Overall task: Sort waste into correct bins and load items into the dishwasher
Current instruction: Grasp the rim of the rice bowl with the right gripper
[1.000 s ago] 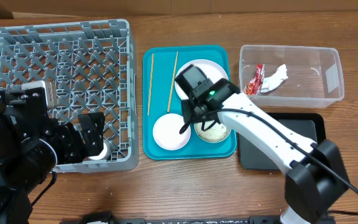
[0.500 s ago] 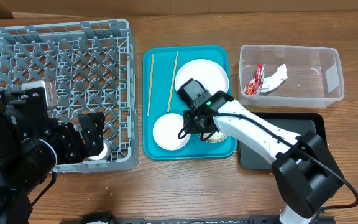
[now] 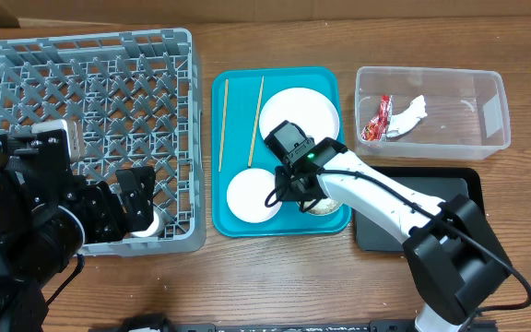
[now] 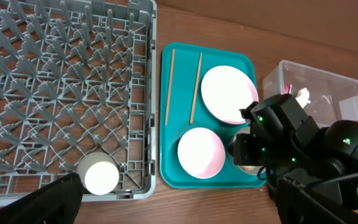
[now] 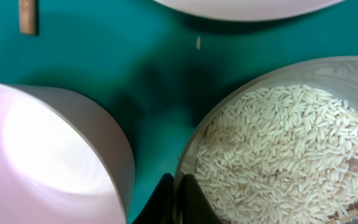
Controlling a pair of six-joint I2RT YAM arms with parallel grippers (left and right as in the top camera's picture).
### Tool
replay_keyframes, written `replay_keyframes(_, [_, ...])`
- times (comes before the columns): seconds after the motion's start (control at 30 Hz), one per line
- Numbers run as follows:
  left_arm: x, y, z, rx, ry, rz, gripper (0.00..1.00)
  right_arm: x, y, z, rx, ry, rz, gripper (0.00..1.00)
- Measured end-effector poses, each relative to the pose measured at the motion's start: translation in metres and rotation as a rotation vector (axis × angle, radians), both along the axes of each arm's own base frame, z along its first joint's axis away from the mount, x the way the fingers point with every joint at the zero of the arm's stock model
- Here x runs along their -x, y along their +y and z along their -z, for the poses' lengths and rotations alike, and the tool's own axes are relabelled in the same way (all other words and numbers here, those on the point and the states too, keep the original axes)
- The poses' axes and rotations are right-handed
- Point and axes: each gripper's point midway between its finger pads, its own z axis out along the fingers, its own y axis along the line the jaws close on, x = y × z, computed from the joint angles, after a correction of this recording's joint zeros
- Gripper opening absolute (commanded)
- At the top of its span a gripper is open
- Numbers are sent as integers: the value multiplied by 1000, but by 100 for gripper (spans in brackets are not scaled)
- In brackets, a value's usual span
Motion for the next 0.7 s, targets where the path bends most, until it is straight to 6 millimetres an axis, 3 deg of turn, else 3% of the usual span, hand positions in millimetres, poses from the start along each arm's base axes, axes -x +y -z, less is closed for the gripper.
replay_keyframes(0.33, [0, 0, 0, 0, 0, 0, 100, 8, -8, -13, 39, 26, -52, 4])
replay_keyframes(0.53, [0, 0, 0, 0, 0, 0, 100, 16, -9, -61, -41, -24, -86, 4])
replay_keyframes(0.7, [0, 0, 0, 0, 0, 0, 100, 23, -39, -102, -81, -37, -50, 4])
